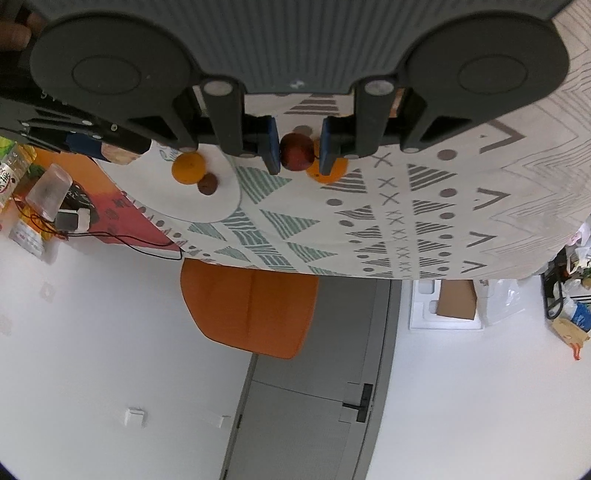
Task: Organize fruits
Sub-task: 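Carry the red plum with the left tool while the right tool carries the pomelo segment toward the plate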
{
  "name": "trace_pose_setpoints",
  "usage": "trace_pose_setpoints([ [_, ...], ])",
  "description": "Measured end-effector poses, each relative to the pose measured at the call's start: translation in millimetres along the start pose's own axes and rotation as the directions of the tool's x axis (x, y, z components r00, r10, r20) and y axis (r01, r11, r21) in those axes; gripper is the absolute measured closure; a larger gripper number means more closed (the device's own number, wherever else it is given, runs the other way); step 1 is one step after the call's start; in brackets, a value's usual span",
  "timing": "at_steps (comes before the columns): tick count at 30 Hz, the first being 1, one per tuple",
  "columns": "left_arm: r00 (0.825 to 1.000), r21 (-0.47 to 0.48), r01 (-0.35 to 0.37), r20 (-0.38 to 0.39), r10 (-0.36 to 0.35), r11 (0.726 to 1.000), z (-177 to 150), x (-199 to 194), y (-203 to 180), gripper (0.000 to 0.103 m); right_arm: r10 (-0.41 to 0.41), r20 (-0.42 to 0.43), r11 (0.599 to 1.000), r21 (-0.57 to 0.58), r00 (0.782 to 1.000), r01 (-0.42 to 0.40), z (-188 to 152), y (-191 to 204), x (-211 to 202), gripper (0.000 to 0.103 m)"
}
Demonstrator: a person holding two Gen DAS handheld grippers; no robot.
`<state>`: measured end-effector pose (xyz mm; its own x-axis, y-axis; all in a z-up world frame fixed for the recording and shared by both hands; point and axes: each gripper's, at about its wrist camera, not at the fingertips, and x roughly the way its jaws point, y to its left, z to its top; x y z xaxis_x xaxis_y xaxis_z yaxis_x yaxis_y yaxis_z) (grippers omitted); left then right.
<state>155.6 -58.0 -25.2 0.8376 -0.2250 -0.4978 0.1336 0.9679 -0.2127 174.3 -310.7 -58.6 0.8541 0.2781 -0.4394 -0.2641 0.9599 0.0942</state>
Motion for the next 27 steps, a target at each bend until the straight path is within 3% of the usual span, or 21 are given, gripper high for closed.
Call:
trace_pose_setpoints([
  [22, 0.997, 0.074, 0.044, -0.060, -0.040, 0.996, 3.3, 42.9, -44.9, 0.082, -0.023, -0.004, 0.997, 0.077, 1.000, 0.023, -5.9, -43.8, 9.9, 0.042],
  [27, 0.996, 0.091, 0.056, -0.072, -0.050, 0.994, 4.6, 49.5, -52.0, 0.082, -0.034, 0.020, 0.995, 0.089, 0.999, 0.033, -4.7, -47.2, 8.8, 0.038],
])
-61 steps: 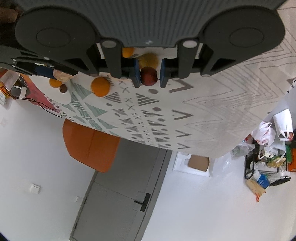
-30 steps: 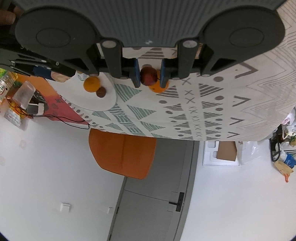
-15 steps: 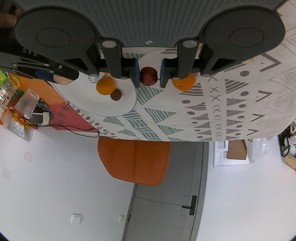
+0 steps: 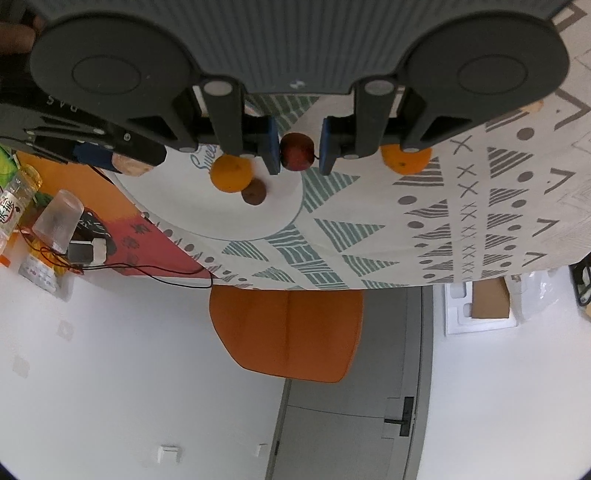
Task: Organize fruits
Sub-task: 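Carry the red plum with the left tool while the right tool carries the pomelo segment toward the plate, then open the left tool over the plate while the right tool releases the pomelo segment there, then move both open tools back to the remaining fruit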
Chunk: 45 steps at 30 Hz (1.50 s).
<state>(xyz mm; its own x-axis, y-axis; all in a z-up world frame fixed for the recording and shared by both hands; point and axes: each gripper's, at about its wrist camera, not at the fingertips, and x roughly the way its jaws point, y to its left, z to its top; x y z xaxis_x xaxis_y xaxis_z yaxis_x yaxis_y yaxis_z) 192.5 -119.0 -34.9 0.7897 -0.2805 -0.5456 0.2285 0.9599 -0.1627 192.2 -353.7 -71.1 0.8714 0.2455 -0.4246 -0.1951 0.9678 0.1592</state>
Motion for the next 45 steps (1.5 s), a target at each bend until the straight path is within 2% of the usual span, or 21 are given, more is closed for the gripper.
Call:
trace_pose_setpoints([
  [10, 0.999, 0.034, 0.046, -0.002, -0.046, 0.998, 5.4, 8.9, -19.8, 0.082, -0.034, 0.018, 0.999, 0.025, 0.999, 0.033, 1.9, -13.1, -14.5, 0.035],
  [18, 1.000, 0.030, 0.006, 0.008, -0.007, 1.000, 4.5, -4.3, -12.6, 0.077, -0.014, 0.004, 0.998, 0.054, 1.000, 0.013, -0.9, -10.7, -15.9, 0.034],
  [20, 1.000, 0.024, -0.015, 0.010, 0.015, 1.000, 4.2, -10.1, -6.6, 0.072, -0.009, 0.008, 0.998, 0.057, 1.000, 0.009, -1.1, -8.5, -16.1, 0.032],
  [22, 0.999, 0.015, -0.041, 0.019, 0.041, 0.999, 4.4, -16.4, -0.6, 0.054, -0.005, 0.006, 0.998, 0.058, 1.000, 0.004, -1.5, -5.5, -15.7, 0.031],
  [25, 0.995, 0.001, -0.080, 0.054, 0.080, 0.997, 4.2, -28.3, 8.4, 0.036, 0.005, 0.000, 0.998, 0.062, 1.000, -0.005, -1.8, -1.1, -14.8, 0.027],
  [28, 0.991, -0.004, -0.106, 0.080, 0.106, 0.994, 3.7, -38.4, 15.7, 0.026, 0.008, -0.003, 0.998, 0.058, 1.000, -0.008, -1.2, 4.6, -15.5, 0.023],
  [35, 0.988, -0.036, -0.132, 0.070, 0.134, 0.991, 0.8, -52.1, 32.7, 0.022, 0.015, 0.003, 0.999, 0.031, 1.000, -0.015, 3.2, 20.9, -18.5, 0.009],
  [37, 0.987, -0.043, -0.139, 0.074, 0.142, 0.989, -1.1, -57.6, 38.3, 0.019, 0.021, 0.002, 1.000, 0.021, 1.000, -0.021, 3.8, 27.0, -18.7, 0.007],
  [45, 0.980, -0.095, -0.171, 0.084, 0.179, 0.981, -9.8, -72.9, 64.5, 0.018, 0.051, -0.012, 0.999, -0.009, 0.999, -0.051, 4.0, 49.0, -13.7, 0.005],
])
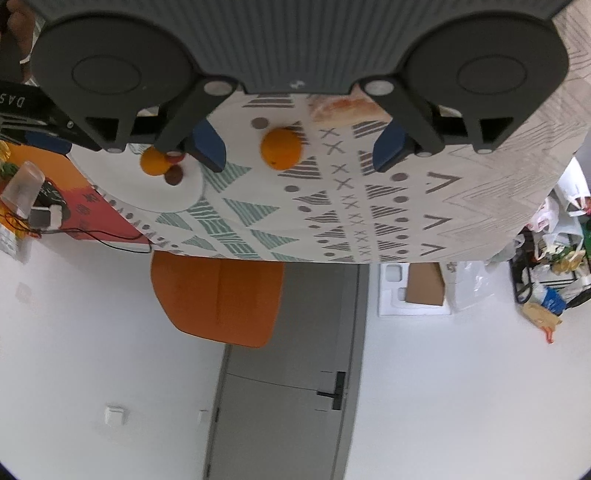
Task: Organize fruits
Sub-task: 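Move both open tools back to the remaining fruit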
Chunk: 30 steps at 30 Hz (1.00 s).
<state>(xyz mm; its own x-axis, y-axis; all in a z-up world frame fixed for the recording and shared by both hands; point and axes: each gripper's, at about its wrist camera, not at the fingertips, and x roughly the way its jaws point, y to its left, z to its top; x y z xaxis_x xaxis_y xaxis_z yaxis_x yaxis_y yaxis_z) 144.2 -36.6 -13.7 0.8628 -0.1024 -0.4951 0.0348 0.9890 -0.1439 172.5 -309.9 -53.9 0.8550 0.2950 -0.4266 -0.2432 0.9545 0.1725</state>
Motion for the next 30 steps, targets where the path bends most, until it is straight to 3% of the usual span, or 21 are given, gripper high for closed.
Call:
trace_pose_setpoints([
  [16, 0.998, -0.081, -0.058, -0.018, 0.057, 0.995, -19.7, -7.4, 42.0, 0.018, 0.045, -0.041, 0.998, -0.045, 0.998, -0.047, -5.1, 32.5, 14.7, 0.004],
  [30, 0.998, -0.119, -0.048, -0.051, 0.042, 0.992, -40.4, 2.8, 56.3, 0.019, 0.082, -0.081, 0.993, -0.079, 0.993, -0.089, -6.0, 52.5, 31.3, 0.004],
])
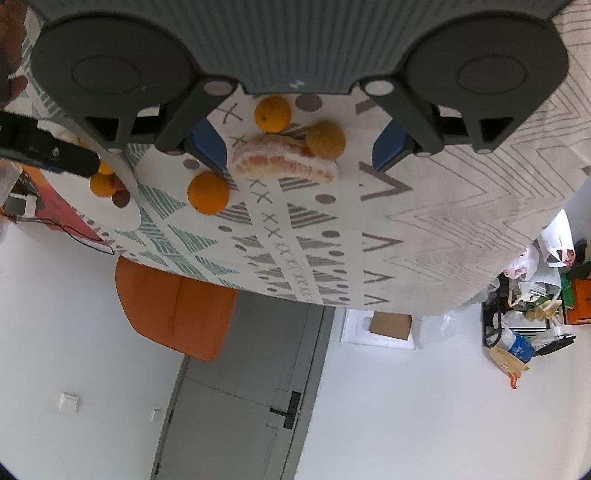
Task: Organize fruits
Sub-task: 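Move both open tools back to the remaining fruit, then grasp a yellow-brown fruit with the left tool while the right tool grasps an orange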
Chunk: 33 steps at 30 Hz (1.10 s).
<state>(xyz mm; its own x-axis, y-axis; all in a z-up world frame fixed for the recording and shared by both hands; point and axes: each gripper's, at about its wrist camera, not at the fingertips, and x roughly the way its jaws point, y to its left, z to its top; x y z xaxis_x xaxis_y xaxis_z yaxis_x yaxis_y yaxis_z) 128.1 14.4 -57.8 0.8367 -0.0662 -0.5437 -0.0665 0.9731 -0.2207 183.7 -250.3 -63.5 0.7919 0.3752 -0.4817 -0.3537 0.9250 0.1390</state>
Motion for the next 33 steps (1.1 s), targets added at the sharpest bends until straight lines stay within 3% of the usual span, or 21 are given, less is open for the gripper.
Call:
trace_pose_setpoints([
  [5, 1.000, -0.030, 0.012, 0.008, -0.012, 0.999, -1.8, 0.7, 6.8, 0.023, 0.004, -0.008, 1.000, -0.016, 1.000, -0.005, 1.3, 6.2, 3.7, 0.004],
  [9, 1.000, -0.034, 0.004, 0.021, -0.003, 0.999, -0.9, 3.0, 12.3, 0.039, 0.008, -0.013, 1.000, -0.023, 1.000, -0.008, 2.7, 10.6, 7.1, 0.004],
  [14, 1.000, -0.059, 0.002, -0.023, -0.004, 0.998, -5.0, 14.5, 20.6, 0.060, 0.032, -0.025, 0.999, -0.032, 0.999, -0.032, 3.6, 17.5, 12.2, 0.004],
  [16, 0.999, -0.066, 0.004, -0.042, -0.007, 0.998, -8.5, 18.7, 22.7, 0.079, 0.049, -0.033, 0.998, -0.035, 0.998, -0.050, 4.4, 21.3, 15.0, 0.004],
  [27, 1.000, -0.104, 0.006, -0.019, -0.008, 0.995, -7.0, 13.7, 38.1, 0.079, 0.111, -0.095, 0.988, -0.094, 0.989, -0.120, 5.5, 53.0, 38.4, 0.005],
  [33, 1.000, -0.135, 0.002, -0.002, -0.003, 0.991, -6.5, 9.4, 52.4, 0.079, 0.095, -0.130, 0.987, -0.121, 0.987, -0.110, 4.0, 66.0, 53.5, 0.016],
])
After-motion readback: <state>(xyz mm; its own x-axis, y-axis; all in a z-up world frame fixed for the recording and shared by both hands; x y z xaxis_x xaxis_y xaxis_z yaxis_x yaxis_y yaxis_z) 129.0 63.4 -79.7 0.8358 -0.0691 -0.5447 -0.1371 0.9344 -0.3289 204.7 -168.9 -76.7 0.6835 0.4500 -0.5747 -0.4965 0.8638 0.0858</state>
